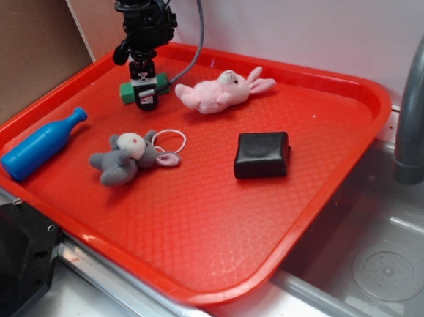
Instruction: Grab the green block.
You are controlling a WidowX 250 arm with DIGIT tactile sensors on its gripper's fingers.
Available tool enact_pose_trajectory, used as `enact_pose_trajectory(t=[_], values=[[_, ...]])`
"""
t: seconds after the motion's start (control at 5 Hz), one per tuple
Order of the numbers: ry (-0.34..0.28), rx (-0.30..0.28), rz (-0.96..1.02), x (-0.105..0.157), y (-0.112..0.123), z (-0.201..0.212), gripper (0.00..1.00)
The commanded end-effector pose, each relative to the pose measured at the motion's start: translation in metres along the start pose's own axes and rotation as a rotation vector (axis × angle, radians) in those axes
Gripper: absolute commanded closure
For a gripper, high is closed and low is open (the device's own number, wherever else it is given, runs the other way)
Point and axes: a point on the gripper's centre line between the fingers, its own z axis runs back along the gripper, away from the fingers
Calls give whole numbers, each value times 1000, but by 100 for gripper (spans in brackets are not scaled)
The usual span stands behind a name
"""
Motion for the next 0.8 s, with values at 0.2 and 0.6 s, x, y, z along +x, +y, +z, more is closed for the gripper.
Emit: enact_pose_trajectory(t=[0.2, 0.6], values=[[-30, 29, 121, -1, -11, 5, 100], [-115, 218, 587, -3, -39, 94, 100]])
